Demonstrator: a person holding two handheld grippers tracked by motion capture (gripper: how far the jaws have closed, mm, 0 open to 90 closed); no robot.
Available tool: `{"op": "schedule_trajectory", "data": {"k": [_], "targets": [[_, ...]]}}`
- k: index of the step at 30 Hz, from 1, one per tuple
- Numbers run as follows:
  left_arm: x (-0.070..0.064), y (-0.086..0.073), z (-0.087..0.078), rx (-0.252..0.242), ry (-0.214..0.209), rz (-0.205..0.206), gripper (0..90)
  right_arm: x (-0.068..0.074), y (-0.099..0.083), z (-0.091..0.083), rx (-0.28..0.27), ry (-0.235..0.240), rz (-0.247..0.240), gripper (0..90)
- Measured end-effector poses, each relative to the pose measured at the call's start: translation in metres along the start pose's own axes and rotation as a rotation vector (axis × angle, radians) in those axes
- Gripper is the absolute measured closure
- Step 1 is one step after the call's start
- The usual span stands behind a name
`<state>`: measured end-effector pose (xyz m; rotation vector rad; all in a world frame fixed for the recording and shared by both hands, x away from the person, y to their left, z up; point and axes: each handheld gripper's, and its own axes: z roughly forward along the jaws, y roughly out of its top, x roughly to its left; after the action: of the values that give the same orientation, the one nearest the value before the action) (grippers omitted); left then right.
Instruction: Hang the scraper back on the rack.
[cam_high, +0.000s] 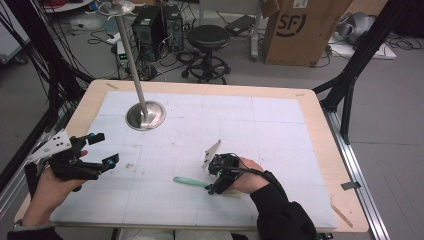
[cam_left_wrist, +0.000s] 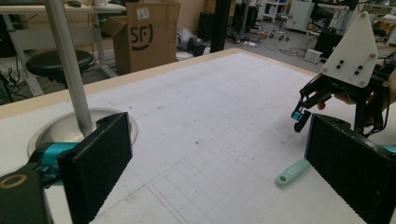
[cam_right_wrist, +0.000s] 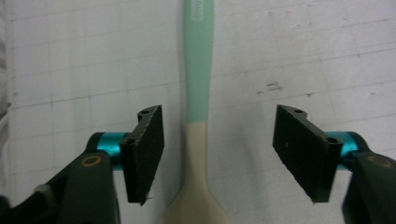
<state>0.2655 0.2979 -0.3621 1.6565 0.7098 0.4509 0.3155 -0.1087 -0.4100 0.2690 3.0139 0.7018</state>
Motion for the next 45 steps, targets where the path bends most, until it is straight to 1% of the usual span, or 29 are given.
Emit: {"op": "schedule_trajectory", "data": {"k": [2, 3, 4, 5, 6, 7, 8, 9, 11, 12, 13, 15, 16, 18, 19, 20, 23, 25, 27, 30, 31, 32, 33, 35, 36, 38, 39, 44, 45], "targets": [[0.000, 0.000, 0.000, 0.000, -0.007, 0.002, 8.0, 0.001, 0.004, 0.000, 0.045, 0.011, -0.009, 41.5], [-0.001, 0.000, 0.000, -0.002, -0.009, 0.000, 8.0, 0.002, 0.006, 0.000, 0.073, 0.017, -0.001, 42.6], [-0.001, -0.001, 0.000, 0.001, -0.007, 0.001, 8.0, 0.001, 0.007, 0.000, 0.090, 0.017, -0.001, 45.0], [-0.001, -0.001, 0.000, 0.003, -0.006, 0.003, 8.0, 0.001, 0.010, 0.000, 0.119, 0.019, 0.007, 48.9], [-0.001, -0.001, 0.000, 0.002, -0.008, 0.002, 8.0, 0.001, 0.010, 0.000, 0.119, 0.019, 0.007, 48.9], [-0.001, -0.001, 0.000, 0.002, -0.009, 0.001, 8.0, 0.001, 0.013, 0.001, 0.155, 0.022, 0.022, 52.2], [-0.001, -0.001, 0.000, 0.003, -0.008, 0.001, 8.0, 0.001, 0.013, 0.002, 0.167, 0.024, 0.018, 53.2], [-0.001, -0.001, -0.001, 0.003, -0.008, 0.001, 8.0, 0.001, 0.013, 0.002, 0.167, 0.024, 0.018, 53.2], [-0.001, -0.001, -0.001, 0.002, -0.008, -0.001, 8.0, 0.002, 0.014, 0.002, 0.191, 0.027, 0.026, 55.6], [-0.001, -0.002, -0.001, 0.003, -0.007, -0.001, 8.0, 0.003, 0.015, 0.004, 0.212, 0.028, 0.022, 57.1], [-0.001, -0.002, -0.001, 0.003, -0.007, -0.001, 8.0, 0.003, 0.015, 0.004, 0.212, 0.028, 0.022, 57.1], [-0.001, -0.002, -0.001, 0.006, -0.005, 0.001, 8.0, 0.007, 0.017, 0.007, 0.238, -0.009, 0.005, 57.7], [-0.001, -0.002, -0.002, 0.007, -0.003, -0.001, 8.0, 0.009, 0.018, 0.007, 0.237, -0.022, -0.003, 59.6], [0.000, -0.002, -0.002, 0.004, -0.005, -0.003, 8.0, 0.010, 0.019, 0.007, 0.248, -0.018, 0.000, 62.7], [0.000, -0.002, -0.001, 0.004, -0.006, -0.002, 8.0, 0.010, 0.019, 0.007, 0.248, -0.018, 0.000, 62.7], [-0.001, -0.002, -0.001, 0.005, -0.006, -0.004, 8.0, 0.010, 0.020, 0.008, 0.258, -0.011, 0.016, 64.8], [-0.001, -0.002, 0.001, 0.008, -0.009, -0.002, 8.0, 0.010, 0.021, 0.008, 0.269, -0.013, 0.017, 65.6], [-0.003, -0.001, 0.003, 0.000, -0.025, -0.009, 8.0, 0.012, 0.023, 0.009, 0.287, -0.024, 0.015, 67.6], [-0.004, 0.000, 0.004, -0.002, -0.030, -0.003, 8.0, 0.012, 0.022, 0.009, 0.281, -0.017, 0.023, 68.4], [-0.006, 0.001, 0.006, -0.002, -0.032, 0.006, 8.0, 0.010, 0.023, 0.009, 0.288, -0.009, 0.040, 74.6], [-0.006, 0.001, 0.006, -0.002, -0.031, 0.005, 8.0, 0.009, 0.023, 0.009, 0.291, -0.008, 0.042, 76.5], [-0.005, 0.001, 0.006, 0.000, -0.029, 0.005, 8.0, 0.009, 0.023, 0.009, 0.291, -0.008, 0.042, 76.5], [-0.005, 0.001, 0.006, 0.001, -0.025, 0.006, 8.0, 0.010, 0.024, 0.010, 0.292, -0.001, 0.041, 79.7], [-0.003, 0.000, 0.006, -0.003, -0.023, -0.001, 8.0, 0.010, 0.024, 0.009, 0.292, -0.005, 0.045, 79.9], [-0.003, 0.000, 0.006, -0.003, -0.021, -0.004, 8.0, 0.010, 0.024, 0.010, 0.292, 0.001, 0.048, 80.0], [-0.002, -0.001, 0.006, 0.000, -0.021, -0.005, 8.0, 0.010, 0.024, 0.009, 0.290, -0.001, 0.044, 80.1], [-0.002, -0.001, 0.006, 0.003, -0.022, -0.004, 8.0, 0.010, 0.024, 0.009, 0.293, 0.001, 0.050, 80.2], [-0.001, -0.001, 0.005, 0.002, -0.022, -0.004, 8.0, 0.010, 0.023, 0.009, 0.286, -0.003, 0.030, 80.3], [-0.001, -0.002, 0.004, 0.001, -0.020, -0.005, 8.0, 0.010, 0.022, 0.008, 0.279, -0.004, 0.041, 80.4]]}}
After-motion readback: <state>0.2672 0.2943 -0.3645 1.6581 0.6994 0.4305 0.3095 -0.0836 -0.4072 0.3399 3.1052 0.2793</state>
